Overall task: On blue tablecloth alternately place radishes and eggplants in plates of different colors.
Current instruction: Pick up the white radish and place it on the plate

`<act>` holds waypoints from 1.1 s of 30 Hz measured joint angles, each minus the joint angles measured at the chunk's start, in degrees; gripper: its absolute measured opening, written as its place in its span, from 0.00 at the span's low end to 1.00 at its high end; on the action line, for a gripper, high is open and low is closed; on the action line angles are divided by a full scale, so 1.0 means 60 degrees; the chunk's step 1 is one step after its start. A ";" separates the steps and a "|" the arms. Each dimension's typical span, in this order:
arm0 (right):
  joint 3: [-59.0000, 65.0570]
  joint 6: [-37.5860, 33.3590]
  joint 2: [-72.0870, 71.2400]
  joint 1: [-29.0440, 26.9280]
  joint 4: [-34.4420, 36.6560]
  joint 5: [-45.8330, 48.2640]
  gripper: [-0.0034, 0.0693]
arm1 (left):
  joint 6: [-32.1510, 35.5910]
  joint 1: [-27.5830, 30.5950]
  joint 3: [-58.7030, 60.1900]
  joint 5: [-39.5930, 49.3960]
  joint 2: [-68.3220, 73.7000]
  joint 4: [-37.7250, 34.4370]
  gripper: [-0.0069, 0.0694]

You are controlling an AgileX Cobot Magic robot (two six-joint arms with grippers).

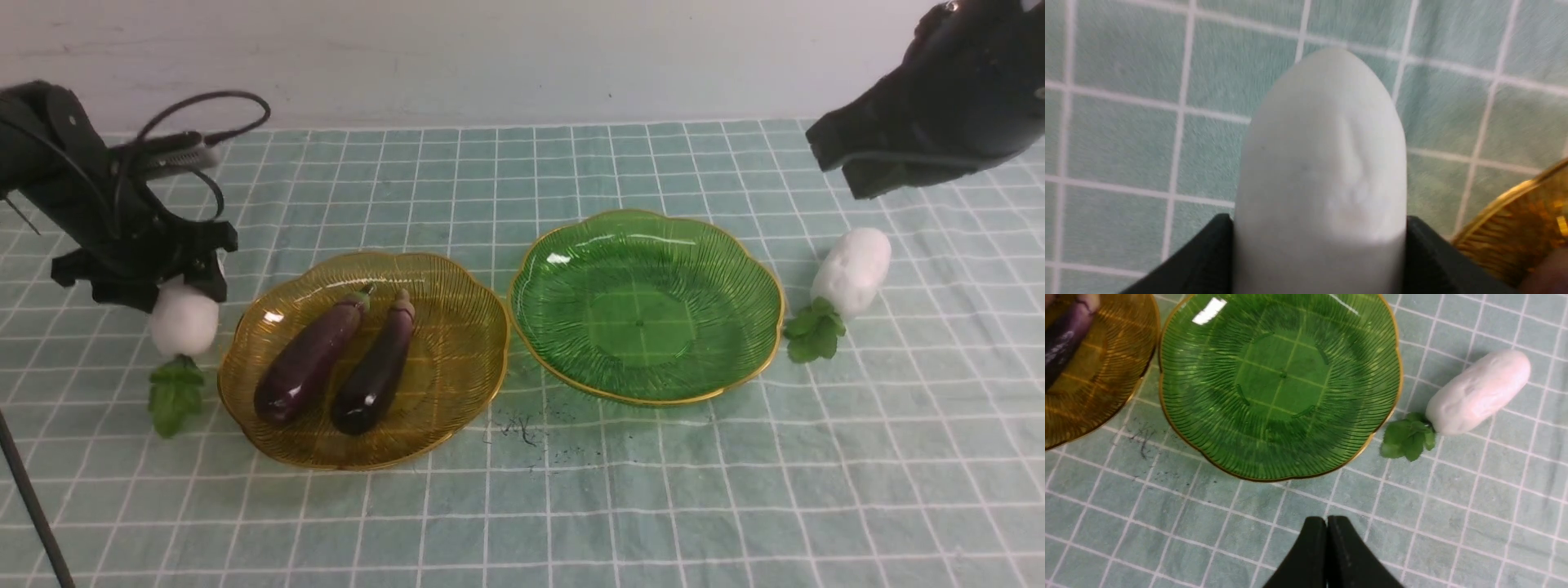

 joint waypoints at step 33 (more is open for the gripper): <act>0.0004 -0.0528 0.1464 -0.4595 0.2250 -0.0043 0.03 | 0.0253 -0.6300 -0.3347 -0.0404 0.1815 -0.1976 0.87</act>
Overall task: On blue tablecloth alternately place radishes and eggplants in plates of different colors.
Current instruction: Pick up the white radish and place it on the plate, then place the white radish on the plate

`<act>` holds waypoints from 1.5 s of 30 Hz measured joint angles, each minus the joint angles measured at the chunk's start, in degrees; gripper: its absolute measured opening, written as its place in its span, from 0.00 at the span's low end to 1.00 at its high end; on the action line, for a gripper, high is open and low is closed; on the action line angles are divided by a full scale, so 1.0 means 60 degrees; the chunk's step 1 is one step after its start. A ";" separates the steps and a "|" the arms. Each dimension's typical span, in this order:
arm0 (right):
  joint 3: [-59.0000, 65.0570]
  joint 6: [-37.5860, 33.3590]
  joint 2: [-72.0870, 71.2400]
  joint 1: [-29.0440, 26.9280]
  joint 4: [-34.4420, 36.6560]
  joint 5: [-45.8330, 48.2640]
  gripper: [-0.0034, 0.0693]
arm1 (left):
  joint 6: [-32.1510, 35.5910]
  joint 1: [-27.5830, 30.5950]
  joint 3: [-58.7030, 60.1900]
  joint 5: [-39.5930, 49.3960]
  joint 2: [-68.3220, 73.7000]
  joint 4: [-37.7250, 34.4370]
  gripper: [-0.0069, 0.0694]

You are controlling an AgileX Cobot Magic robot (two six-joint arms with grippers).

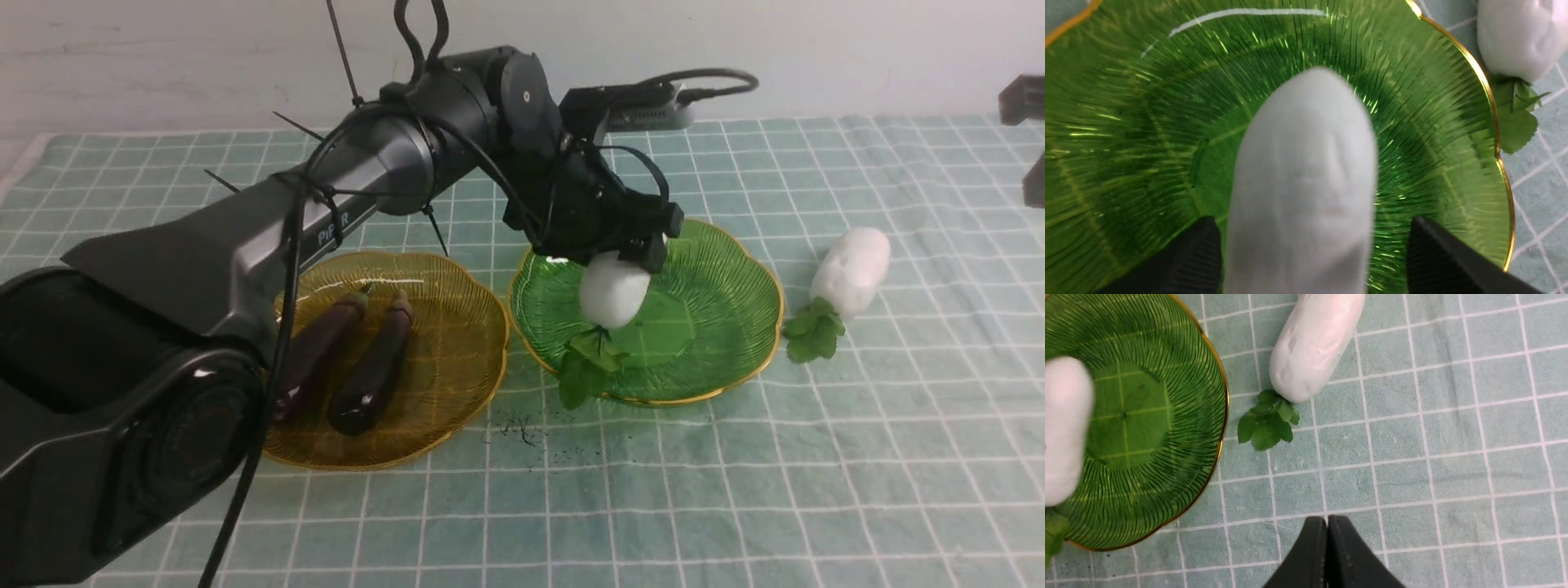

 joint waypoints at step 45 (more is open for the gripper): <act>-0.2825 0.0671 0.6514 -0.0031 0.2253 -0.2332 0.69 | -0.0561 0.0691 0.6941 0.2753 -1.0474 0.3036 0.08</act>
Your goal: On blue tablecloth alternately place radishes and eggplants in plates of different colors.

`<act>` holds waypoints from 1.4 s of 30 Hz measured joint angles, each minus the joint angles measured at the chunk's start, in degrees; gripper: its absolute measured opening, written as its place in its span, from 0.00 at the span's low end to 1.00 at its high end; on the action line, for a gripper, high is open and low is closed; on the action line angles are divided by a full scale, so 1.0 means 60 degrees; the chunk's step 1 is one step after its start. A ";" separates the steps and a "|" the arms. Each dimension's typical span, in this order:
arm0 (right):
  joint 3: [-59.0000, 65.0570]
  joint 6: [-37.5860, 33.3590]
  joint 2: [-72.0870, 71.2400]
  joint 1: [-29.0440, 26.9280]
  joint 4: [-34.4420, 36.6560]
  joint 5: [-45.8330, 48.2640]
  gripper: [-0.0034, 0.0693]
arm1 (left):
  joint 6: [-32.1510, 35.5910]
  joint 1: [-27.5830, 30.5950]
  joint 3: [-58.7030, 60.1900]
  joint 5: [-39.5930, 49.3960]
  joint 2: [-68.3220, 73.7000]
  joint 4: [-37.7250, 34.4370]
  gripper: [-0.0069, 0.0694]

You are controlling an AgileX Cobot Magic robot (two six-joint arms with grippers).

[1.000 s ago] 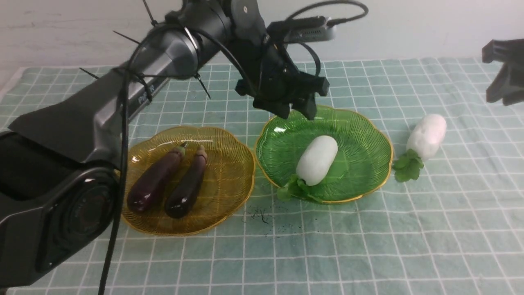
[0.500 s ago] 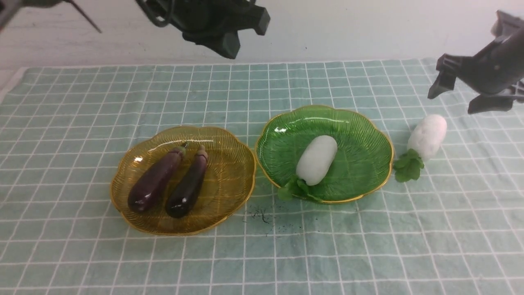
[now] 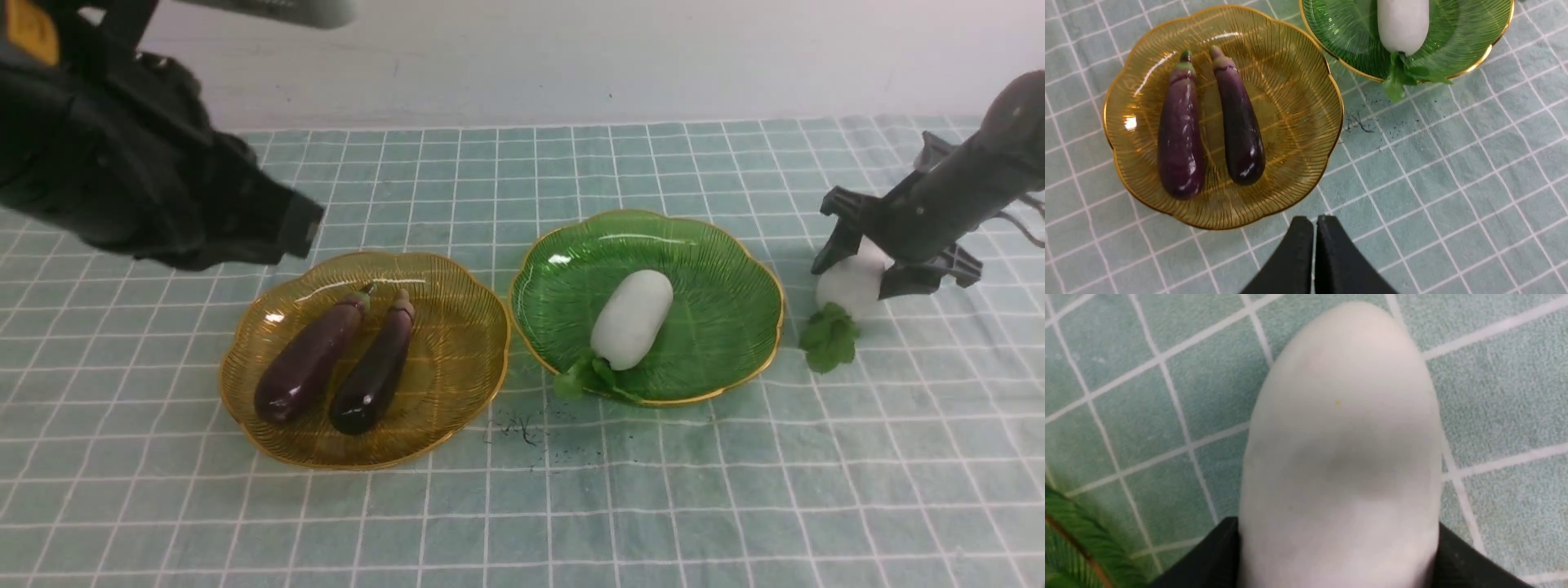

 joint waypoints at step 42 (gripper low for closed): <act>0.1580 -0.0943 -0.4769 0.2202 -0.0864 0.2092 0.65 | -0.1095 0.0000 0.3262 -0.1836 -0.3050 -0.0005 0.08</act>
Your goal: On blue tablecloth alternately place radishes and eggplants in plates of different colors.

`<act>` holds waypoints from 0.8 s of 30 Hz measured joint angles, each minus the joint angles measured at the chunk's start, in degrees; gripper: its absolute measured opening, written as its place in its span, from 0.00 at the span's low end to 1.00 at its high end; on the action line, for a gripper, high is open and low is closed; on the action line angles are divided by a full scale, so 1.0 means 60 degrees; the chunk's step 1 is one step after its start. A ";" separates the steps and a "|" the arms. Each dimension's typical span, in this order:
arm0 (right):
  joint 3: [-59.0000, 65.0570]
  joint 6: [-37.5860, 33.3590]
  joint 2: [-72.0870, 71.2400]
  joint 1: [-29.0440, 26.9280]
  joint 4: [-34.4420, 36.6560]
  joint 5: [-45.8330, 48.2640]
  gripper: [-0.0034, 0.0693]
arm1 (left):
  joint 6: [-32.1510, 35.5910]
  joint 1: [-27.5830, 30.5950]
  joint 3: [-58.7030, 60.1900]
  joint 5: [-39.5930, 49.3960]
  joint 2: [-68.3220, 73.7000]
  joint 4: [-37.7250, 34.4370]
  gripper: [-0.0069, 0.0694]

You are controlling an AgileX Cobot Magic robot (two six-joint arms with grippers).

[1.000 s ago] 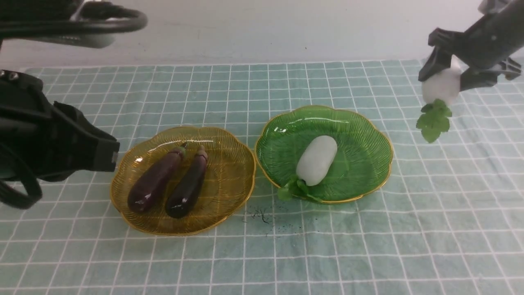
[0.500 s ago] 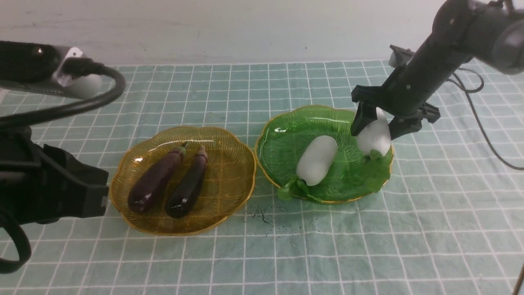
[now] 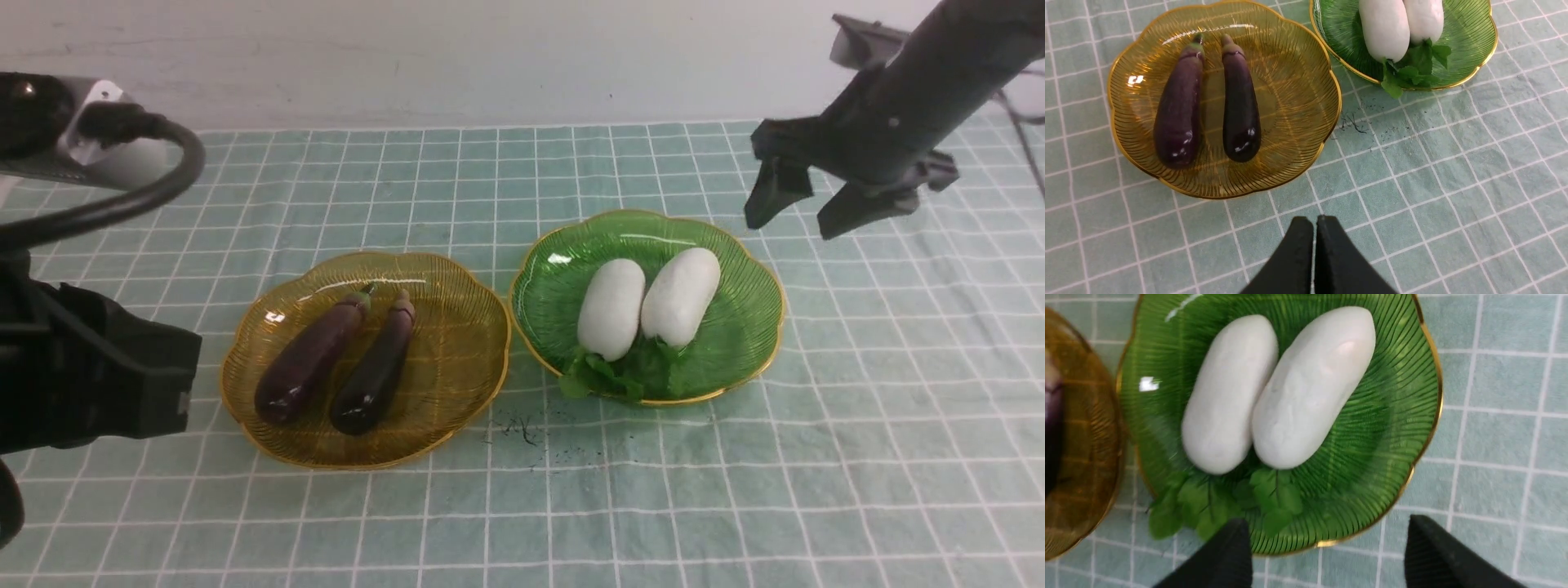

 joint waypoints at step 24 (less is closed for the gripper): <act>1.2627 -0.1507 -1.6690 0.0000 0.0076 -0.9381 0.03 | 0.0038 0.0000 0.0007 -0.0404 0.0000 0.0000 0.08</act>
